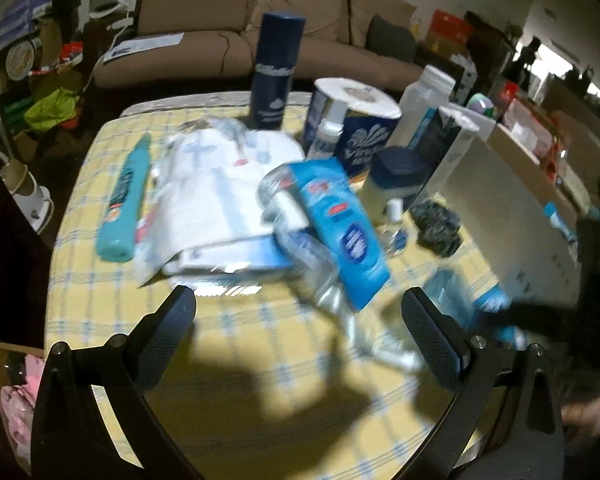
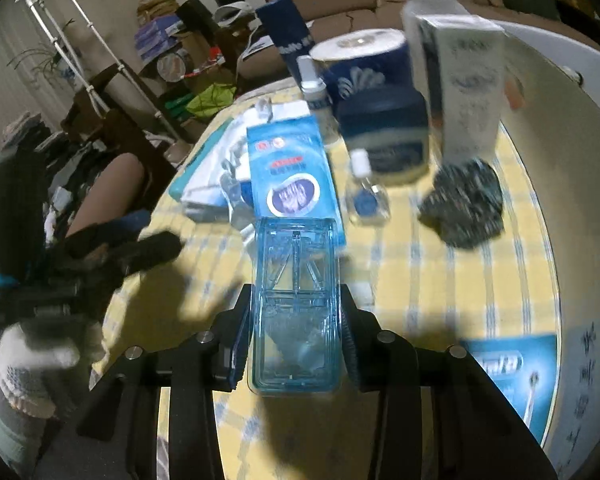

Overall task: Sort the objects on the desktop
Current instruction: 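Grasp the blue Vinda tissue packet with the left tool while the right tool holds the case, then carry the case and tissue packet into the cardboard box and open both tools, then withdraw both tools from the cardboard box back over the table, then grasp the small eye-drop bottle with the right tool, then grasp the dark patterned scrunchie with the left tool while the right tool lifts the bottle, then carry the bottle and scrunchie into the cardboard box and release them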

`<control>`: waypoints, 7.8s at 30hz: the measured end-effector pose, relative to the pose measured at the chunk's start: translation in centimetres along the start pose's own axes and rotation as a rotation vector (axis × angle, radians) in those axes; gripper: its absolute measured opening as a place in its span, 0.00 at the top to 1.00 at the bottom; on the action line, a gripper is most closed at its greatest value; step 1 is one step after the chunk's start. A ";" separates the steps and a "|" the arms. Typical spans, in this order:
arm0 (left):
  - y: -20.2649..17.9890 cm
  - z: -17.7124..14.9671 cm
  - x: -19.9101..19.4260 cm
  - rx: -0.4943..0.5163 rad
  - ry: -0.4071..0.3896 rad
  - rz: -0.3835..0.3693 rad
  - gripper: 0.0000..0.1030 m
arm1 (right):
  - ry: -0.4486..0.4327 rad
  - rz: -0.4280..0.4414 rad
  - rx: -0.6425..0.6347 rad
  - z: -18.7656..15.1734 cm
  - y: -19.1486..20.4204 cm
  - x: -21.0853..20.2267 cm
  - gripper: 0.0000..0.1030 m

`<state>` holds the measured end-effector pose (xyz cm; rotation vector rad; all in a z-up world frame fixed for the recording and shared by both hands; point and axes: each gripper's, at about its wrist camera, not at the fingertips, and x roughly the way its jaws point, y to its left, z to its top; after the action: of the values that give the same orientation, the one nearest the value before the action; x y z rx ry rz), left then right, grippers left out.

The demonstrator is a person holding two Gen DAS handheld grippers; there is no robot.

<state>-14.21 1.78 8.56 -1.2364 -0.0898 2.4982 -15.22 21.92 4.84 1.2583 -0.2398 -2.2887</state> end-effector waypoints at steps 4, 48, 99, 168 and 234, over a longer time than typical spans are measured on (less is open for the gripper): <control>-1.1 2.5 2.1 -0.036 0.029 -0.002 0.00 | 0.013 -0.001 -0.001 -1.2 0.0 -0.1 0.62; -4.2 3.9 -3.8 -0.099 -0.005 -0.173 0.97 | -0.089 -0.078 -0.046 -0.7 0.0 -9.3 0.62; -29.9 14.6 11.9 0.221 0.113 -0.128 0.95 | 0.052 -0.357 0.239 11.2 -28.3 -11.6 0.62; 3.1 -4.9 -1.7 -0.102 0.052 -0.015 0.00 | 0.009 -0.264 -0.127 7.5 -0.5 6.5 0.27; -16.9 4.4 4.8 0.026 -0.021 -0.194 0.83 | 0.050 -0.373 0.156 9.4 -24.8 -13.1 0.68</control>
<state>-15.57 19.71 11.13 -1.1347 -0.1735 2.3386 -25.95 49.01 10.15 1.5469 -0.1800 -2.5861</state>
